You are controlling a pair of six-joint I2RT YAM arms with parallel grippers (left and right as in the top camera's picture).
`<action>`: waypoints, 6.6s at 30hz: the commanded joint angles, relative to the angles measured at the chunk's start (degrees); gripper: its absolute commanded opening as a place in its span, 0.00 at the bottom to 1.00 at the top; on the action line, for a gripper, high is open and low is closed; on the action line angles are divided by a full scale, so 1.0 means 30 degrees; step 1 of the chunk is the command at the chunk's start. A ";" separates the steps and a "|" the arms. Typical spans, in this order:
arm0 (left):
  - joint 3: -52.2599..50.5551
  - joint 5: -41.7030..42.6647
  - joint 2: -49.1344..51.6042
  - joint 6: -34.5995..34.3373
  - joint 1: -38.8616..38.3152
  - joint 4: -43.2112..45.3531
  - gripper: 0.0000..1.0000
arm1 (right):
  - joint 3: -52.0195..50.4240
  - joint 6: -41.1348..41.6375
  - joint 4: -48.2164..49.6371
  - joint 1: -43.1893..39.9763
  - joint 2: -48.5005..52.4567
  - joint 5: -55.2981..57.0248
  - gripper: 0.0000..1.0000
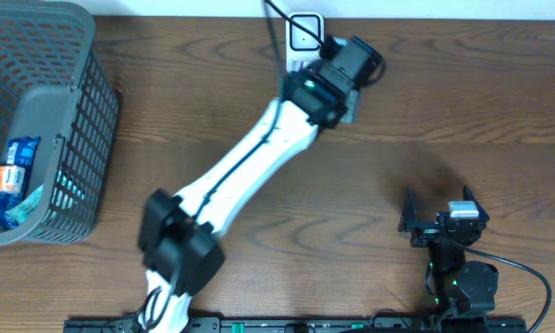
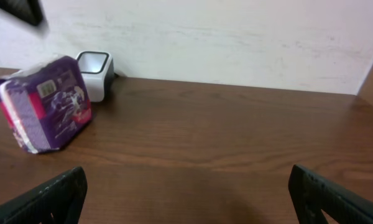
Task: Scan the item barcode
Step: 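Carry the purple pack with the left gripper to the scanner, then turn the pack under the scanner and release it beside it, then move the left gripper into the basket and grasp the green wipes pack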
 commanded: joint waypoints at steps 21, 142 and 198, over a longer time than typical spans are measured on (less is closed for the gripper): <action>-0.0437 1.3180 0.4437 -0.0321 0.5399 0.1756 0.19 | -0.0029 -0.0211 -0.0080 -0.0160 -0.0095 0.0022 0.99; -0.1851 -0.1297 0.3147 -0.5537 2.3882 -0.9012 0.56 | -0.0029 -0.0219 -0.0080 -0.0160 -0.0095 0.0022 0.99; -0.8925 0.0146 0.3351 -0.2827 2.3904 -0.5180 0.39 | -0.0029 -0.0211 -0.0080 -0.0160 -0.0095 0.0022 0.99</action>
